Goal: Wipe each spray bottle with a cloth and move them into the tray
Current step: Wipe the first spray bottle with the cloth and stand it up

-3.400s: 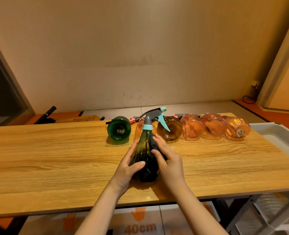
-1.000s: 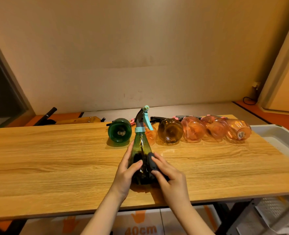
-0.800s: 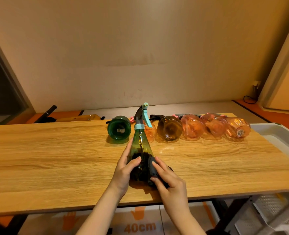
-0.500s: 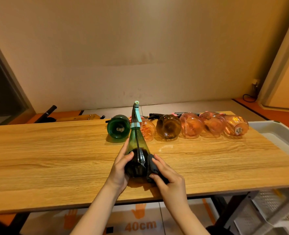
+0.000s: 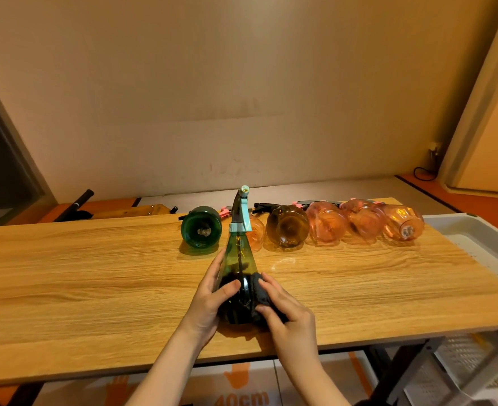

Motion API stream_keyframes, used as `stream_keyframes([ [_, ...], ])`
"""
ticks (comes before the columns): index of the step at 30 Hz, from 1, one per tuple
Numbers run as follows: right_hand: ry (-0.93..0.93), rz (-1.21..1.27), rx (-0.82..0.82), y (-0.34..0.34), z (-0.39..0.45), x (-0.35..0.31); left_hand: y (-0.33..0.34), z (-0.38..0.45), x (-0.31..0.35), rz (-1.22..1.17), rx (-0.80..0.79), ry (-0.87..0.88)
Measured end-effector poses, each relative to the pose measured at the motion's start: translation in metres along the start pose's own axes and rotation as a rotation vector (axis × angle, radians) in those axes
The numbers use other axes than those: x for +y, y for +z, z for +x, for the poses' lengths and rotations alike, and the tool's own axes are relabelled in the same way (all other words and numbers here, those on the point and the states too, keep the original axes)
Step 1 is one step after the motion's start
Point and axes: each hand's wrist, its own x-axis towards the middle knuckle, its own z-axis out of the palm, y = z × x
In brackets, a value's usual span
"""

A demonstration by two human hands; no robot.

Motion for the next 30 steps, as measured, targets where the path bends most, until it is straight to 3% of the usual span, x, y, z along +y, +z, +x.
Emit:
stream_keyframes([
  [14, -0.022, 0.013, 0.001, 0.008, 0.039, -0.016, -0.002, -0.003, -0.006, 0.120, 0.077, 0.152],
  [23, -0.026, 0.012, -0.007, 0.008, 0.043, -0.016, 0.004, -0.006, -0.004, 0.252, 0.063, 0.179],
  [30, -0.047, 0.025, -0.041, 0.011, 0.066, -0.025, 0.002, -0.007, -0.002, 0.167, 0.047, 0.129],
])
